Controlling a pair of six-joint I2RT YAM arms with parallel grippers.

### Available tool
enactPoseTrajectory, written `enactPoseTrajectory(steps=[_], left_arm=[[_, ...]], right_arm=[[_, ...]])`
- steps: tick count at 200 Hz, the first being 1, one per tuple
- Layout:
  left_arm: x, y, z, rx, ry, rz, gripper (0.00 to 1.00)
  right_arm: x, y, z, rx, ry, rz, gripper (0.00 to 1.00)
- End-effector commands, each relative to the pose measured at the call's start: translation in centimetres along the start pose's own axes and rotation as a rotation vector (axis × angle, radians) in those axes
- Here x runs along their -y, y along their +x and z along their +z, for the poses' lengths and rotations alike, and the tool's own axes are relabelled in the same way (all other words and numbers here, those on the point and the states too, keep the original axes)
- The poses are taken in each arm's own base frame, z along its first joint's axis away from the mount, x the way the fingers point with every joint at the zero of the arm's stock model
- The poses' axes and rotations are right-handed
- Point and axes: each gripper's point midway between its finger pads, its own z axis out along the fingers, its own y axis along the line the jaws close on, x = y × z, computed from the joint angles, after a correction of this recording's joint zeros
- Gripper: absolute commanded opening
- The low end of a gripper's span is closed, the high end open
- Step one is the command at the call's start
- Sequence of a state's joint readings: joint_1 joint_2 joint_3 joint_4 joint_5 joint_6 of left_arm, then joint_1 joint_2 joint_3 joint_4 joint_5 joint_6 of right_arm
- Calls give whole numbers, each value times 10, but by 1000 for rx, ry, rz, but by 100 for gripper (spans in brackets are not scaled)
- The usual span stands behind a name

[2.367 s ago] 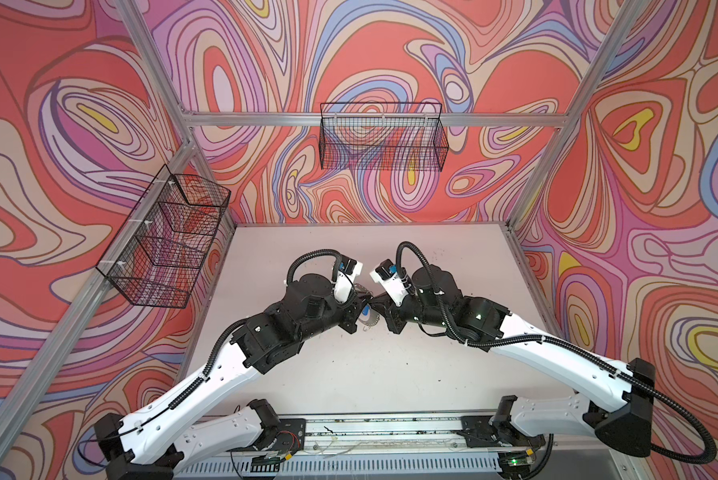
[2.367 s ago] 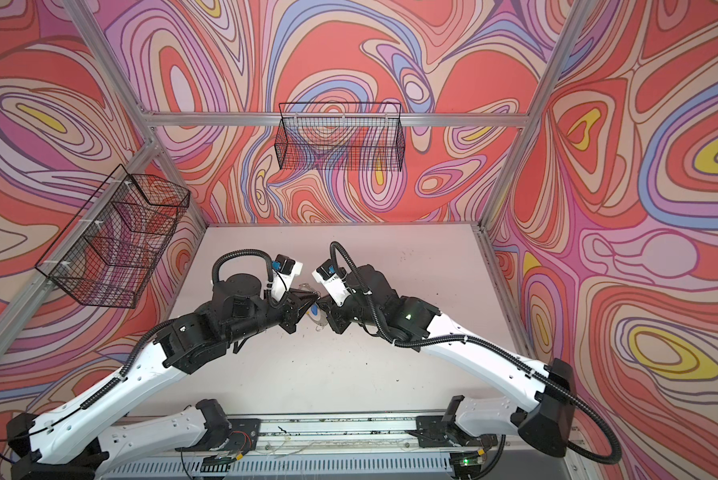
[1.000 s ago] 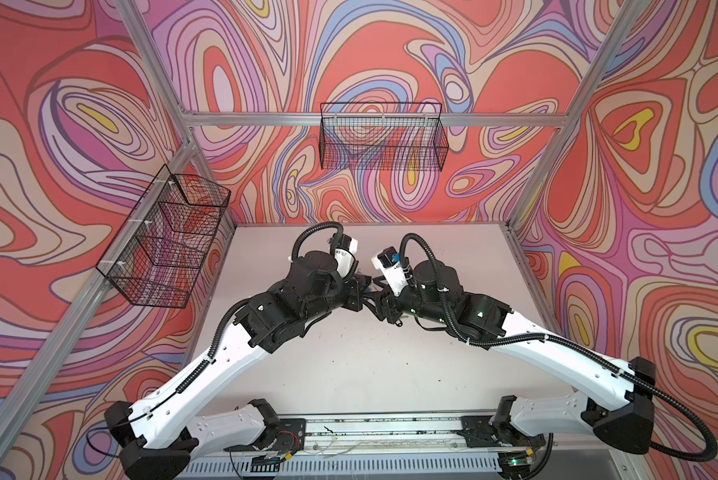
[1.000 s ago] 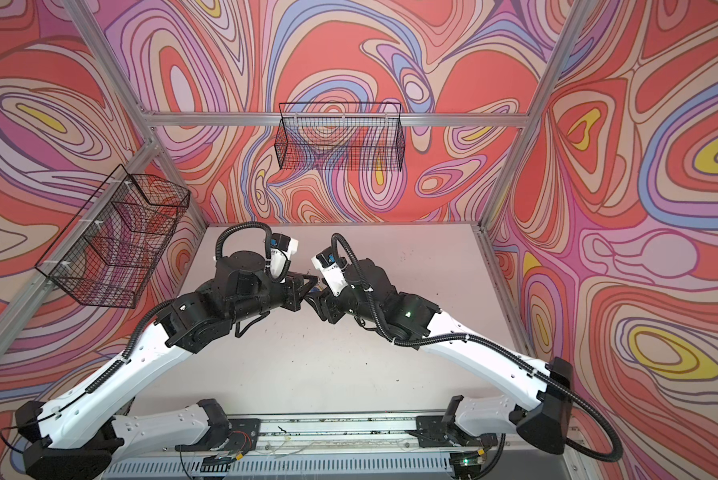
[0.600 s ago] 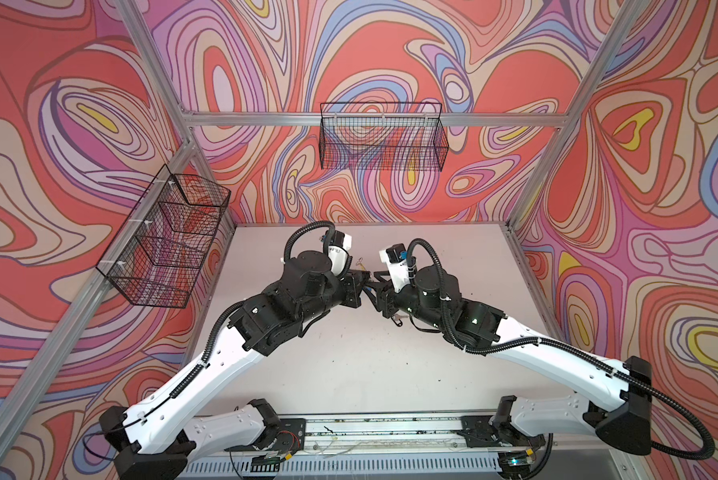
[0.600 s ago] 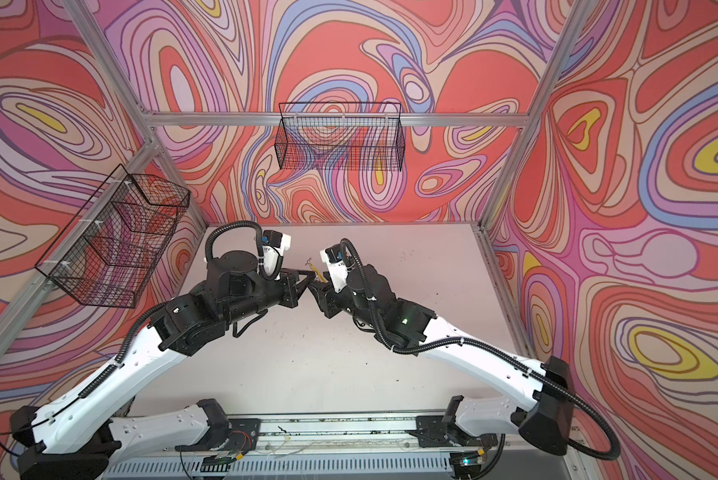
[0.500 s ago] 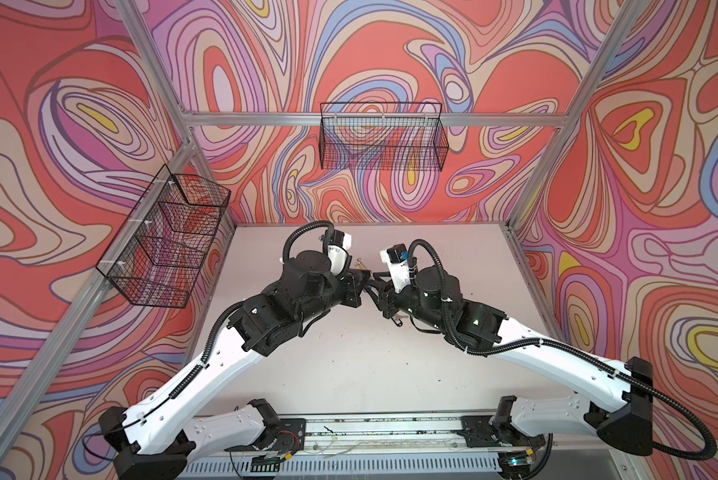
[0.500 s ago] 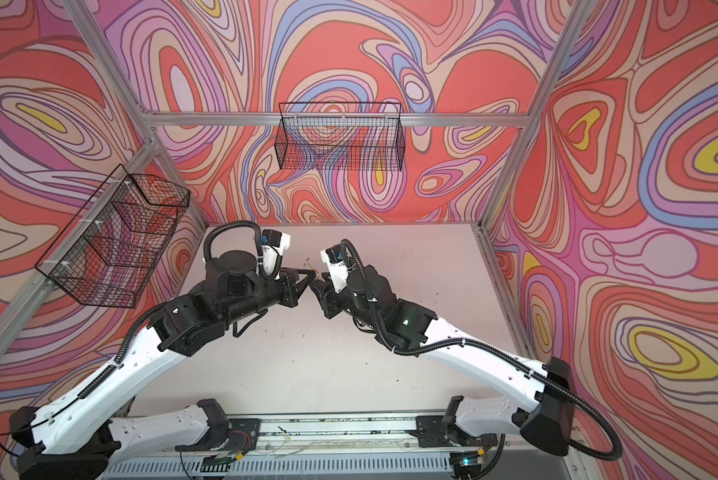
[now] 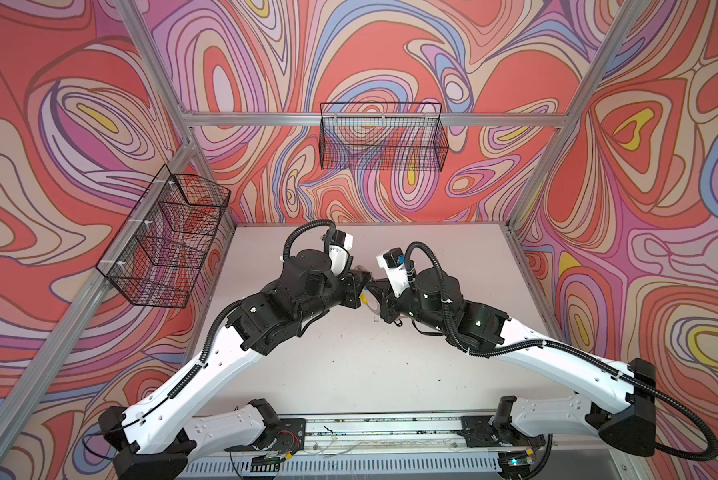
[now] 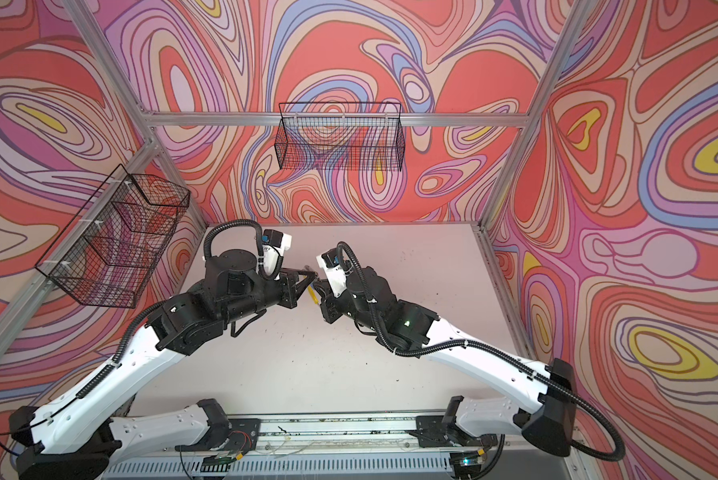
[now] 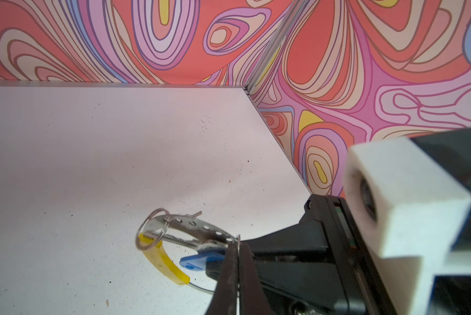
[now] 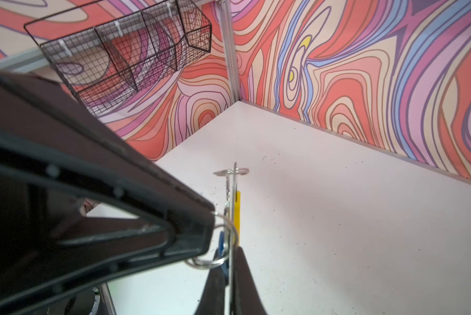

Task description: Put the keys on the keyring

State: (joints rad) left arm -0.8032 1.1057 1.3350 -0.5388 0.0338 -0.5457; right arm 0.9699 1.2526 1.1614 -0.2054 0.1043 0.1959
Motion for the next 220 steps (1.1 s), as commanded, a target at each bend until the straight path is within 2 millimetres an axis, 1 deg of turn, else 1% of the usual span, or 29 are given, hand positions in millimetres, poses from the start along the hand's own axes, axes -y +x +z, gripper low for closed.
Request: enactPoseTrajectory(steps=[1,48,54,78,104,115,136,155,172,188,220], left_arm=[[-4,0,-14,-23,-28,34,0],[-3,-7,-17,-23,-22,64,0],[-2,-7,-17,-27,-18,66,4],[1,-9,-20,-14,0,74,26],[-3,-11,-27,35,4,72,39],[-5,-11,-29,58,5,65,42],[-3,-9,-28,76,35,49,41],[0,-4,-19,50,52,53,39],[0,0,-10,29,58,70,37],[0,-1,-5,22,46,98,31],[-5,-5,1,37,17,135,29]], right_arm=[[21,-19,-13,47,92,12,0],[13,-16,-14,40,44,28,0],[13,-17,-15,38,43,32,0],[9,-17,-14,39,21,58,0],[6,-16,-11,32,6,97,0],[6,-16,-10,34,2,115,0],[5,-15,-8,33,1,133,0],[8,-14,-5,15,20,148,0],[5,-15,0,-21,19,166,0],[3,-14,6,-56,18,183,0],[0,-13,6,-62,6,205,0]])
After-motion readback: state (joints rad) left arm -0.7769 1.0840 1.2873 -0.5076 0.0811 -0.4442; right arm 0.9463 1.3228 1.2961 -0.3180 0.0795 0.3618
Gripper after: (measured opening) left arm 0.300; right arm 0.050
